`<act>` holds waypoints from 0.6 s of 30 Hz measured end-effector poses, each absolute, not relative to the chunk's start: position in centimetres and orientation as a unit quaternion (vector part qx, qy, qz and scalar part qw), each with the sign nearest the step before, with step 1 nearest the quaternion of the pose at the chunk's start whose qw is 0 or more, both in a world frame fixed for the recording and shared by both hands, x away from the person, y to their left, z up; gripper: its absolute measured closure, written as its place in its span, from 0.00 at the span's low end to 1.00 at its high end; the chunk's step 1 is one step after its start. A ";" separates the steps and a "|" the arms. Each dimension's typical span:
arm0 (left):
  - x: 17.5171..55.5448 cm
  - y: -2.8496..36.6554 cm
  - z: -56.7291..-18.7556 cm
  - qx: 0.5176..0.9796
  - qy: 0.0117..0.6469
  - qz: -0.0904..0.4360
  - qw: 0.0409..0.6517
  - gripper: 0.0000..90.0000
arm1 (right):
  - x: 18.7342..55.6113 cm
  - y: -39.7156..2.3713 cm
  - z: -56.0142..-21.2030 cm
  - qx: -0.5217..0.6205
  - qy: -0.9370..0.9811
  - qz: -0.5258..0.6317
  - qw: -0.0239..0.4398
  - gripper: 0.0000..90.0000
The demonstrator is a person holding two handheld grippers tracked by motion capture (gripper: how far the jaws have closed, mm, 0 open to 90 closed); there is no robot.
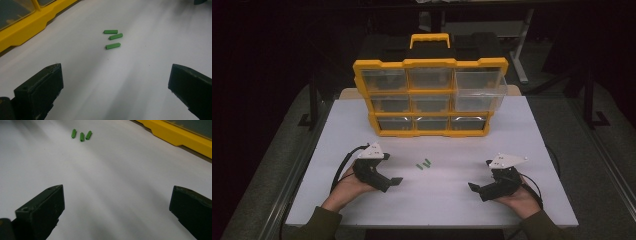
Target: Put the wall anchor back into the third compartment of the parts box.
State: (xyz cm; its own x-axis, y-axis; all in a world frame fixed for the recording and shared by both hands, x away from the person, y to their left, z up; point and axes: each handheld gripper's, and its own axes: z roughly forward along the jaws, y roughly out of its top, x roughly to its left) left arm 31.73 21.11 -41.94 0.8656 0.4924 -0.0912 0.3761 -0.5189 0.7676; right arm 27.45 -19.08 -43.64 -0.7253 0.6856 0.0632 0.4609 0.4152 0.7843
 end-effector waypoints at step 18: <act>34.4 17.8 -40.9 0.876 0.228 0.069 0.419 0.00 | 27.5 -19.0 -43.7 0.349 0.830 0.414 0.134 0.00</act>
